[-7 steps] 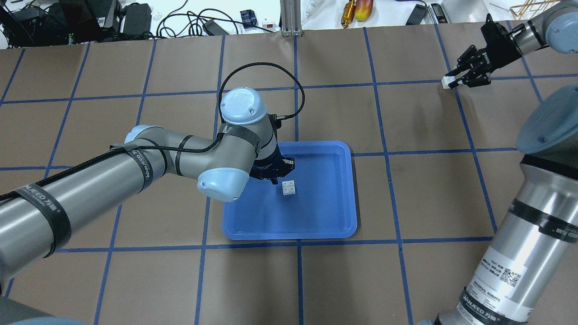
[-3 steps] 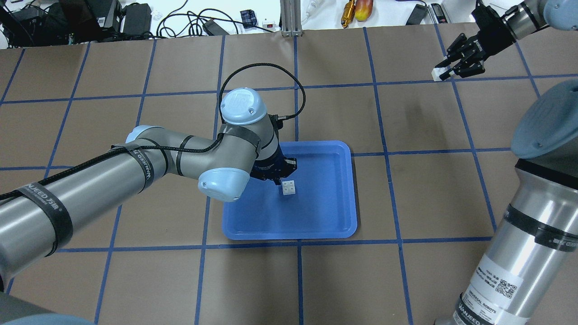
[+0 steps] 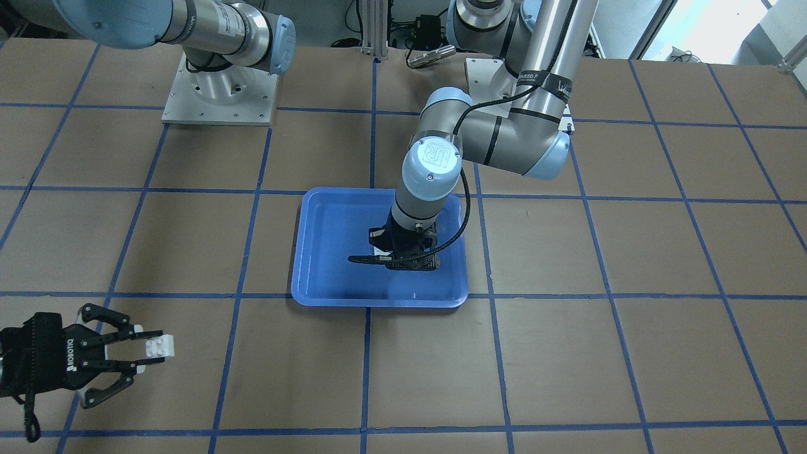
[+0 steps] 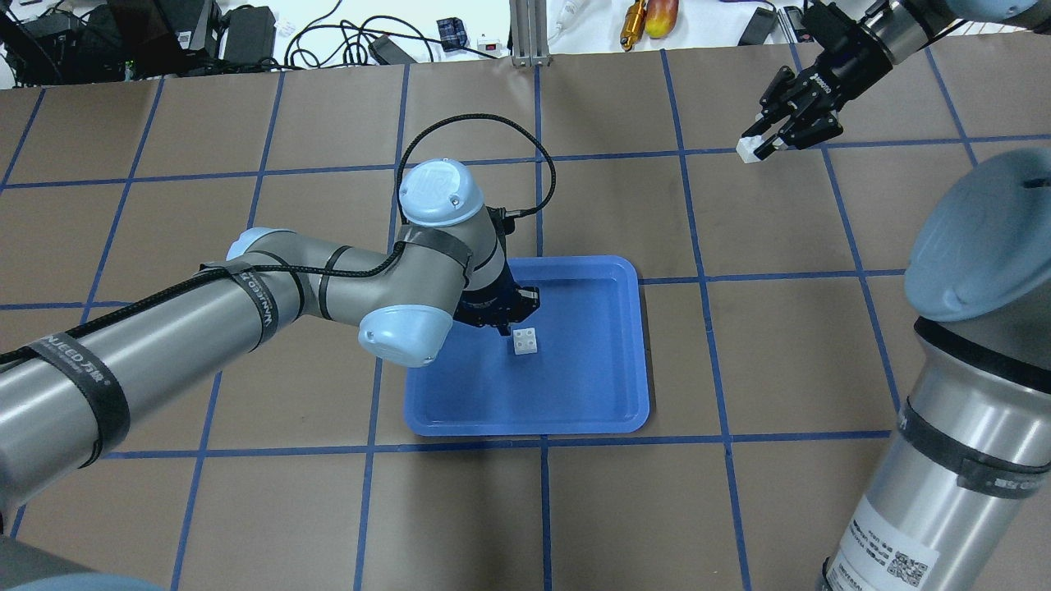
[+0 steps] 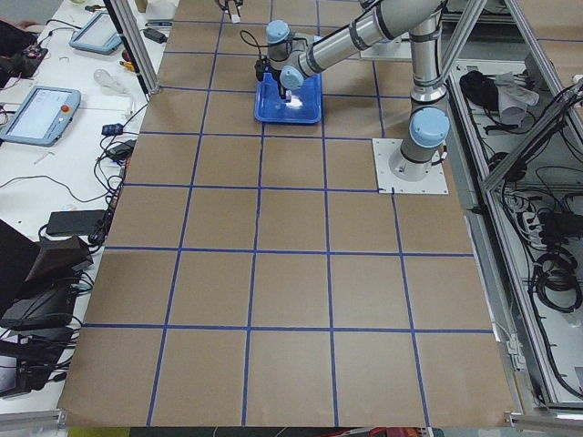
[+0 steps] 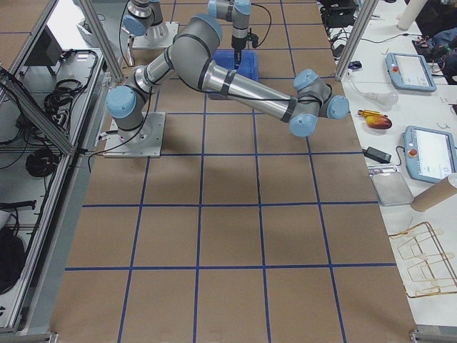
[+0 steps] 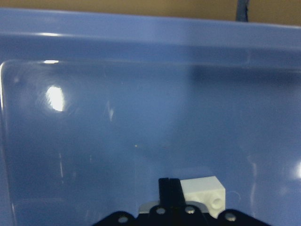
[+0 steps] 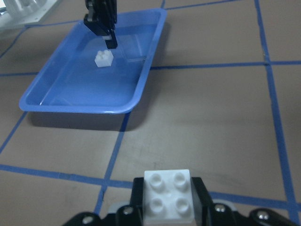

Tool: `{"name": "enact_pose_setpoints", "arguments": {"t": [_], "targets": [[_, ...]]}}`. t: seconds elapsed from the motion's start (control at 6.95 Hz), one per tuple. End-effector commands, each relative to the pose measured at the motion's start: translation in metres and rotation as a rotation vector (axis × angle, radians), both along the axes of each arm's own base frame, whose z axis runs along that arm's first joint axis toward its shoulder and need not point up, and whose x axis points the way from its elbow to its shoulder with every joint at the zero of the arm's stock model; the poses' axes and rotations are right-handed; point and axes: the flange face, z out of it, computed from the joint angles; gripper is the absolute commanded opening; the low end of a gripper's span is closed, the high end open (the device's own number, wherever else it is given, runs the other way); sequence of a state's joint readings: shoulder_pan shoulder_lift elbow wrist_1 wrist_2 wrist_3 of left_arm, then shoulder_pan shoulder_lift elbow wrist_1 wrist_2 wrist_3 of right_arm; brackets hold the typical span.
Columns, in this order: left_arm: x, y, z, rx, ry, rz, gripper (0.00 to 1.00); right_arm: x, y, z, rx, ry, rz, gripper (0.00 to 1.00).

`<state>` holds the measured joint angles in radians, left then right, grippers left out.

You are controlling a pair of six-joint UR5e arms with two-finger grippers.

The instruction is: Assemble white blocks and place on blue tray

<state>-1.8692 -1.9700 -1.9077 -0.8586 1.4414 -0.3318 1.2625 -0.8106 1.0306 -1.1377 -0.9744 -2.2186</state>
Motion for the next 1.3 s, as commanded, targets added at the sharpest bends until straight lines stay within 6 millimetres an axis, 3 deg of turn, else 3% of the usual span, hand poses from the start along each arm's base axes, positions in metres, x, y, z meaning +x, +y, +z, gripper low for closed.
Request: {"name": "enact_pose_setpoints", "arguments": {"t": [0.0,0.29,0.58,0.72,0.86,1.01,1.15], "targets": [[0.015,-0.001,-0.006,0.027,0.029,0.005,0.04,0.064,0.052,-0.003,-0.011,0.009,0.023,0.0],[0.018,0.009,-0.007,0.024,0.034,-0.003,0.04,0.133,0.117,-0.032,-0.076,0.017,-0.05,0.0],[0.016,0.009,-0.007,0.024,0.032,0.008,0.04,0.154,0.173,-0.083,-0.123,0.048,-0.159,0.0],[0.013,0.011,-0.012,0.036,0.027,0.026,0.04,0.178,0.195,-0.099,-0.124,0.032,-0.141,0.0],[0.011,0.011,-0.011,0.037,0.028,0.046,0.04,0.21,0.211,-0.104,-0.071,0.043,-0.13,0.0],[0.011,0.012,-0.011,0.038,0.027,0.046,0.04,0.229,0.212,-0.083,-0.089,0.058,-0.136,0.0],[0.01,0.011,-0.01,0.035,0.027,0.044,0.04,0.23,0.215,-0.081,-0.093,0.056,-0.133,0.0]]}}
